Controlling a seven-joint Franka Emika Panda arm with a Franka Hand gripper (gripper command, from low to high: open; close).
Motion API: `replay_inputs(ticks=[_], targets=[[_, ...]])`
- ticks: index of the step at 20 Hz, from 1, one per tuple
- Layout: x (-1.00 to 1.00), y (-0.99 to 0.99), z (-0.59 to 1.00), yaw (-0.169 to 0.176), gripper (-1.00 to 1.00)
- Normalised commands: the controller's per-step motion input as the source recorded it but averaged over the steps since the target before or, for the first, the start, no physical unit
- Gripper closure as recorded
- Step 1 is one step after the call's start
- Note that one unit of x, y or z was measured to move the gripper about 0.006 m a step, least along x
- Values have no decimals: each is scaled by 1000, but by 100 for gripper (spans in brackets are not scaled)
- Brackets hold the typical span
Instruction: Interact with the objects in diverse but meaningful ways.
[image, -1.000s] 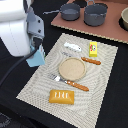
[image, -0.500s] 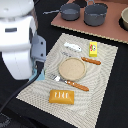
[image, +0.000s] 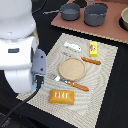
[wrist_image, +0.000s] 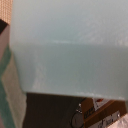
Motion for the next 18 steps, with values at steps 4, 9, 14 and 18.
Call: replay_inputs(ticks=[4, 9, 14, 18], targets=[[362, -173, -179, 30, 100], [130, -269, -207, 42, 100], [108, -215, -197, 33, 100], [33, -179, -201, 35, 100]])
